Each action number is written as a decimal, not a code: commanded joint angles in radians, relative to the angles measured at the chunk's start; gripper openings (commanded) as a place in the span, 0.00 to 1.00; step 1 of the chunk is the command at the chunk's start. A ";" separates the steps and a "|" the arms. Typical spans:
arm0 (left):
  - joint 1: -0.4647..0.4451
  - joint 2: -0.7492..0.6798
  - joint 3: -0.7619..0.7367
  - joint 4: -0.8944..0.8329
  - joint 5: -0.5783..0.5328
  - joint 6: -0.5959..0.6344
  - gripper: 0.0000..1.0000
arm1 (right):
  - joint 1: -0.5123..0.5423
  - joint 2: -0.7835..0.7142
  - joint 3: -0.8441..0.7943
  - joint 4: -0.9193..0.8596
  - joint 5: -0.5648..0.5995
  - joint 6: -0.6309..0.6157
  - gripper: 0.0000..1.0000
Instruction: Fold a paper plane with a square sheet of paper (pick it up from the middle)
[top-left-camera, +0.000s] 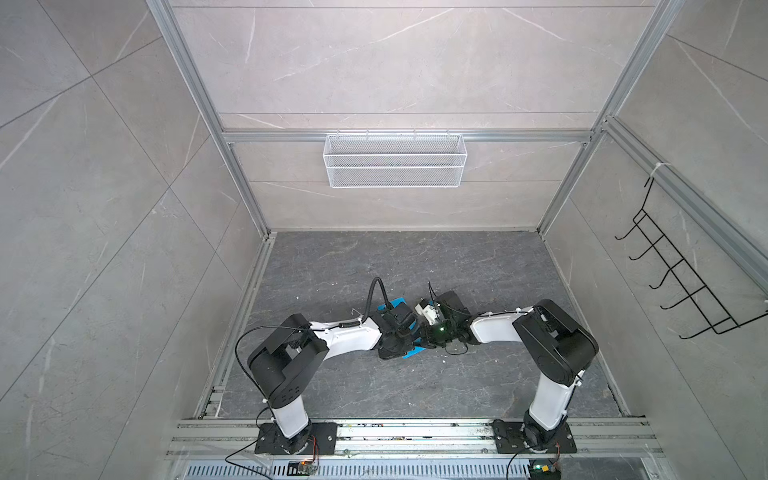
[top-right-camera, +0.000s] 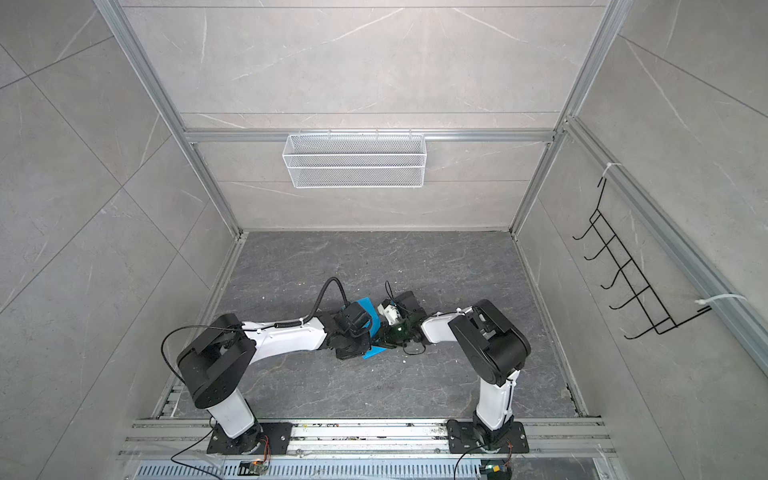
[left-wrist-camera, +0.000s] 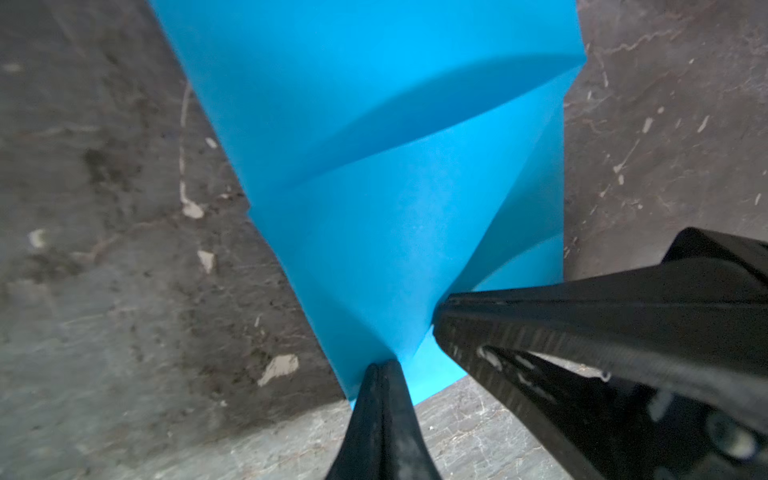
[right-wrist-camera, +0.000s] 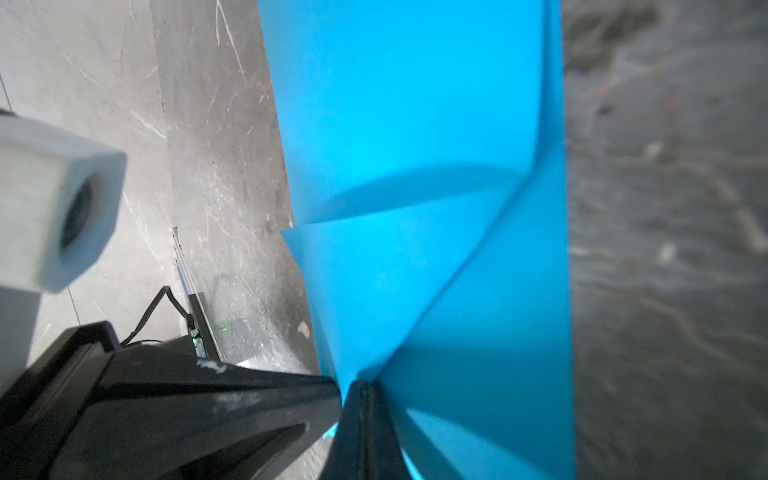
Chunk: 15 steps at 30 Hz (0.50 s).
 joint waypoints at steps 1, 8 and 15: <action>-0.006 0.065 -0.021 -0.078 0.002 0.007 0.00 | 0.007 0.009 0.000 0.025 -0.020 -0.032 0.00; -0.007 0.067 -0.016 -0.083 0.003 0.009 0.00 | 0.006 -0.033 -0.016 0.059 -0.015 -0.034 0.00; -0.008 0.070 -0.015 -0.082 0.002 0.006 0.00 | 0.006 -0.027 0.003 0.059 -0.016 -0.043 0.00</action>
